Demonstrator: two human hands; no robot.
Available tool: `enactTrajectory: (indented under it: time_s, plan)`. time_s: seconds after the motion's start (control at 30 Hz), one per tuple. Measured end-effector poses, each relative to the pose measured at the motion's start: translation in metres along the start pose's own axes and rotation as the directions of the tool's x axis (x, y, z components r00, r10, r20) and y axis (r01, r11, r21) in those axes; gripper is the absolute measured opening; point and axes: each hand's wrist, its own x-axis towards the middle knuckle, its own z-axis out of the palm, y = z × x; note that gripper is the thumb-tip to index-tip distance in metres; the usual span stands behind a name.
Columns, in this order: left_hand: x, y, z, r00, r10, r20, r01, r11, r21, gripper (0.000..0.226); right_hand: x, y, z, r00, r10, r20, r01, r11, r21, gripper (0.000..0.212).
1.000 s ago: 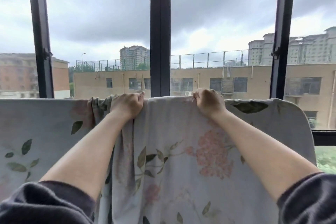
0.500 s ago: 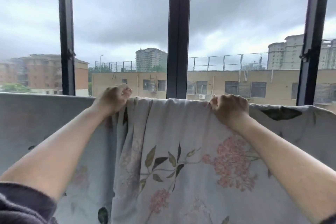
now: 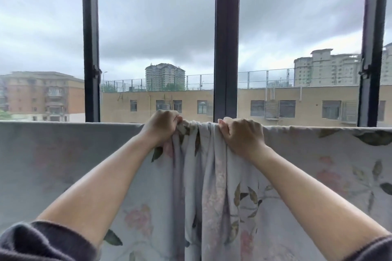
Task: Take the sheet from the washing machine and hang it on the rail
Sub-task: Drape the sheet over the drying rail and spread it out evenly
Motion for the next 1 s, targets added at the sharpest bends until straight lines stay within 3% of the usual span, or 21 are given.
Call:
enactTrajectory:
  time_s: [0.13,0.33,0.4,0.47,0.53,0.57,0.67,0.77,0.87,0.93,1.0]
  plan:
    - [0.012,-0.014,-0.009,0.989,-0.145,0.016,0.144,0.987,0.078,0.026,0.006,-0.007,0.003,0.997,0.073,0.002,-0.073,0.997,-0.029,0.047]
    - [0.018,-0.061,-0.034,0.911,-0.405,0.081,0.377,0.895,0.239,0.029,0.006,-0.01,0.005,0.992,0.127,-0.003,-0.127,0.991,-0.041,0.048]
    - [0.018,-0.059,-0.031,0.949,-0.315,0.011,0.305,0.926,0.222,0.023,0.007,-0.014,0.004,0.99,0.139,-0.006,-0.139,0.989,-0.043,0.048]
    - [0.01,-0.046,-0.023,0.995,-0.099,-0.02,0.101,0.991,0.083,0.023,0.006,-0.016,0.004,0.989,0.144,-0.013,-0.145,0.988,-0.049,0.048]
    - [-0.002,-0.027,-0.014,0.992,0.106,0.063,-0.104,0.994,-0.034,0.03,0.006,-0.016,0.004,0.989,0.144,-0.025,-0.145,0.989,-0.042,0.047]
    - [-0.008,-0.018,-0.009,0.977,0.189,0.094,-0.189,0.982,-0.006,0.032,0.006,-0.016,0.005,0.99,0.139,-0.033,-0.14,0.989,-0.041,0.047]
    - [-0.01,-0.012,0.004,0.961,0.269,-0.061,-0.268,0.963,0.017,0.023,0.006,-0.015,0.005,0.991,0.13,-0.042,-0.133,0.99,-0.053,0.047]
    - [-0.002,-0.014,0.008,0.967,0.165,-0.195,-0.177,0.983,-0.048,0.024,0.005,-0.011,0.005,0.989,0.129,-0.067,-0.132,0.99,-0.042,0.056]
    - [0.013,-0.024,0.001,0.97,-0.115,-0.213,0.13,0.99,0.056,0.027,0.005,-0.009,0.005,0.99,0.126,-0.071,-0.129,0.991,-0.042,0.06]
    - [0.024,-0.035,-0.008,0.928,-0.354,-0.113,0.365,0.926,0.095,0.017,0.005,-0.008,0.007,0.989,0.122,-0.084,-0.125,0.992,-0.033,0.059]
    - [0.032,-0.037,-0.015,0.909,-0.416,0.014,0.413,0.905,0.097,0.017,0.005,-0.009,0.008,0.989,0.116,-0.088,-0.12,0.992,-0.037,0.058]
